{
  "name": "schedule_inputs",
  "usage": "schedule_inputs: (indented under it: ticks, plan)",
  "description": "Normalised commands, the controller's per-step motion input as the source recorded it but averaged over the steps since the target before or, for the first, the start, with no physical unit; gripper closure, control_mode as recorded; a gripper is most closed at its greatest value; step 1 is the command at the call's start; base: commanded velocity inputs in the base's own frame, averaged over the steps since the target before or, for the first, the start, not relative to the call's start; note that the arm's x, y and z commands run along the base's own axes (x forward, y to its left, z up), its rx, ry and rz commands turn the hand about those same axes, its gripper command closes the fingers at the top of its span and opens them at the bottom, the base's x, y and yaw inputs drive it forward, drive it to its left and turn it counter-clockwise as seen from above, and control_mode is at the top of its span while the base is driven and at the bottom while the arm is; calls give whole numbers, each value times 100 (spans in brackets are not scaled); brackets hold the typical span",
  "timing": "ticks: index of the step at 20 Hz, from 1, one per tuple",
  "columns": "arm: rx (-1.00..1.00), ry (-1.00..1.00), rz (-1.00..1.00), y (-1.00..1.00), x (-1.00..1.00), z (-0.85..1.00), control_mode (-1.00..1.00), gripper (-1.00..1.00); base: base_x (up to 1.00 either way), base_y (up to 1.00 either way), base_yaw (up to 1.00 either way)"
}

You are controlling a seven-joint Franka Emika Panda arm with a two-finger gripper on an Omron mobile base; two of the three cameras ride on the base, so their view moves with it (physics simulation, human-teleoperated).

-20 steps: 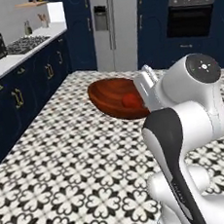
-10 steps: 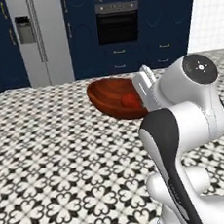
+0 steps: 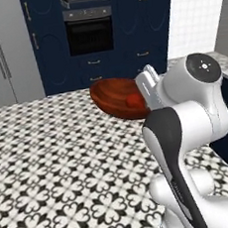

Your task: Pick the bell pepper from the sink and place it in the bowl. Then pick the bowl and place it in the microwave. Then close the microwave door and press the start button.

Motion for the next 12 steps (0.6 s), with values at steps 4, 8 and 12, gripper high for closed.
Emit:
schedule_inputs:
  ticks: [4,8,12]
  plan:
    - [0,0,0,0,0,0,100,100,100,-62,-10]
    - [0,0,0,0,0,0,100,100,100,-61,-8]
    - [0,0,0,0,0,0,100,100,100,-45,-6]
